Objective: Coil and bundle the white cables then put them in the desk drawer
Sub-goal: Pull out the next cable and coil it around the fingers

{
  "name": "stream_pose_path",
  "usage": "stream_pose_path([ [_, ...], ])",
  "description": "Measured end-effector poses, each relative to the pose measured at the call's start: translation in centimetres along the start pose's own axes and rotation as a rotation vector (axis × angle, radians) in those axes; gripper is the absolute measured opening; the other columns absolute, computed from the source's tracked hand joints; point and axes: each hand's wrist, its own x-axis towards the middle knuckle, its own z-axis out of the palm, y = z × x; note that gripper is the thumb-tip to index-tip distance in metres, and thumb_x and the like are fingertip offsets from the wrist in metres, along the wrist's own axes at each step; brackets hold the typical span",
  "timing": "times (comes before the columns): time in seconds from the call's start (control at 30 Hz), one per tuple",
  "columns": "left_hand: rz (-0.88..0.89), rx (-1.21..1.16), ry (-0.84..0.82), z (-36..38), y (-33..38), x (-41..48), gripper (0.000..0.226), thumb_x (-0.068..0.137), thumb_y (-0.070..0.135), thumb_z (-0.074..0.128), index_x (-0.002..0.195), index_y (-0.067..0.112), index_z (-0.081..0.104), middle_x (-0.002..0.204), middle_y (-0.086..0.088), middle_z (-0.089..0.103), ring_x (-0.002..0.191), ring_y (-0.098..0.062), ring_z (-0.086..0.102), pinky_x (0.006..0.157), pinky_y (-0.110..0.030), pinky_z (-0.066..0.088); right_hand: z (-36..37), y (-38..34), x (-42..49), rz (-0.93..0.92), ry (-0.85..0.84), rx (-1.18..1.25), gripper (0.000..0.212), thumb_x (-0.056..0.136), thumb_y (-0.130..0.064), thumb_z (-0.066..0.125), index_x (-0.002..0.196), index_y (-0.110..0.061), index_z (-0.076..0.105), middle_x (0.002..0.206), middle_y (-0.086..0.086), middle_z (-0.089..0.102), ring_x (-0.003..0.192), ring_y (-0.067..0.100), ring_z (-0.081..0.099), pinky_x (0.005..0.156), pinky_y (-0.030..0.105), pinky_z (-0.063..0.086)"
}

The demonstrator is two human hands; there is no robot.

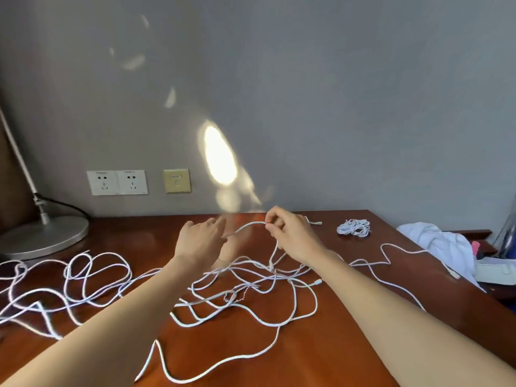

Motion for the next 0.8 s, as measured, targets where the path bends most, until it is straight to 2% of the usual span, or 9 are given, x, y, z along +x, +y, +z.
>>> stream_pose_path([
  [0.17,-0.022,-0.144,0.087,0.3,-0.9,-1.4,0.018,0.102,0.040,0.053,0.104,0.022,0.057,0.102,0.003,0.067,0.098,-0.024,0.066,0.080,-0.037,0.038,2.5,-1.2,0.5,0.045,-0.004,0.067,0.007,0.102,-0.016,0.060,0.099,-0.022,0.063,0.068,-0.008,0.063,0.043,0.009,0.056,0.044,0.027,0.049],
  [0.37,0.035,-0.317,0.086,-0.2,-1.1,-2.2,0.024,0.105,0.043,0.044,0.089,0.027,0.054,0.089,0.008,0.061,0.089,-0.023,0.063,0.076,-0.036,0.034,4.2,-2.2,1.3,0.084,-0.006,0.125,0.006,0.102,-0.015,0.060,0.097,-0.019,0.061,0.060,-0.001,0.067,0.040,0.017,0.063,0.049,0.032,0.055],
  [0.5,0.056,-0.400,-0.051,-0.6,-1.4,-3.1,0.031,0.104,0.049,0.044,0.078,0.032,0.048,0.073,0.014,0.054,0.080,-0.021,0.059,0.073,-0.033,0.032,5.2,-3.0,1.7,0.085,0.000,0.166,0.006,0.101,-0.012,0.061,0.097,-0.017,0.060,0.061,0.003,0.069,0.042,0.015,0.065,0.048,0.021,0.049],
  [0.6,0.072,-0.377,-0.155,-0.2,-1.7,-3.5,0.033,0.099,0.060,0.050,0.100,0.030,0.064,0.090,0.010,0.070,0.083,-0.016,0.061,0.076,-0.032,0.036,6.1,-3.1,1.8,0.094,-0.003,0.191,0.009,0.100,-0.011,0.060,0.098,-0.020,0.060,0.060,0.003,0.069,0.044,0.016,0.066,0.052,0.026,0.052],
  [0.67,0.069,-0.338,-0.170,0.8,-2.0,-3.7,0.030,0.100,0.054,0.054,0.111,0.029,0.066,0.101,0.007,0.074,0.094,-0.019,0.065,0.079,-0.031,0.036,6.9,-2.9,1.9,0.095,0.003,0.204,0.012,0.100,-0.010,0.059,0.097,-0.022,0.060,0.061,0.002,0.069,0.046,0.016,0.067,0.054,0.032,0.057],
  [0.73,0.050,-0.318,-0.162,1.7,-2.3,-3.7,0.021,0.102,0.044,0.053,0.112,0.031,0.066,0.106,0.005,0.075,0.102,-0.022,0.066,0.081,-0.032,0.035,7.4,-2.6,1.8,0.089,0.011,0.191,0.015,0.099,-0.009,0.057,0.096,-0.022,0.061,0.060,-0.001,0.068,0.047,0.014,0.067,0.058,0.035,0.059],
  [0.8,0.007,-0.334,-0.140,2.1,-2.6,-3.4,0.019,0.104,0.037,0.050,0.109,0.031,0.067,0.108,0.007,0.075,0.105,-0.021,0.065,0.083,-0.033,0.037,7.9,-2.2,1.8,0.084,0.005,0.158,0.017,0.099,-0.008,0.054,0.097,-0.023,0.063,0.059,-0.006,0.066,0.048,0.012,0.067,0.061,0.032,0.057],
])
